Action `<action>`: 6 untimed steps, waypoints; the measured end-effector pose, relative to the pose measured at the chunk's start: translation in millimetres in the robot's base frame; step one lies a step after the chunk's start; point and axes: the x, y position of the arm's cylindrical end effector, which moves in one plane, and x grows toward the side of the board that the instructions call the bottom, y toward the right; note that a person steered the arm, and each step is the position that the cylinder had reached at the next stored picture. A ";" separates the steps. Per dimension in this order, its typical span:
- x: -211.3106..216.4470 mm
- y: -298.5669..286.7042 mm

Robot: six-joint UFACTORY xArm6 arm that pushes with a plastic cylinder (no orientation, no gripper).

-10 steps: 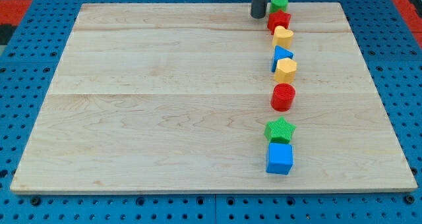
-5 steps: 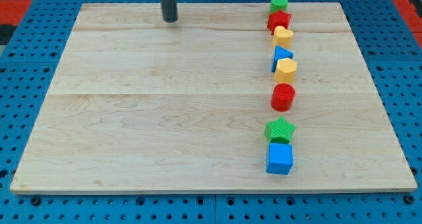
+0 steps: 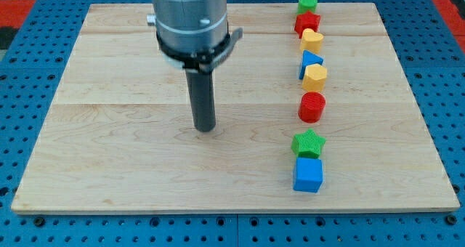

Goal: Nudge the blue cube right a bit

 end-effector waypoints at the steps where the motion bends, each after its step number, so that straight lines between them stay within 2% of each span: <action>1: 33.2 15.0; 2: 53.3 57.9; 3: 67.2 61.4; 6: 70.0 93.5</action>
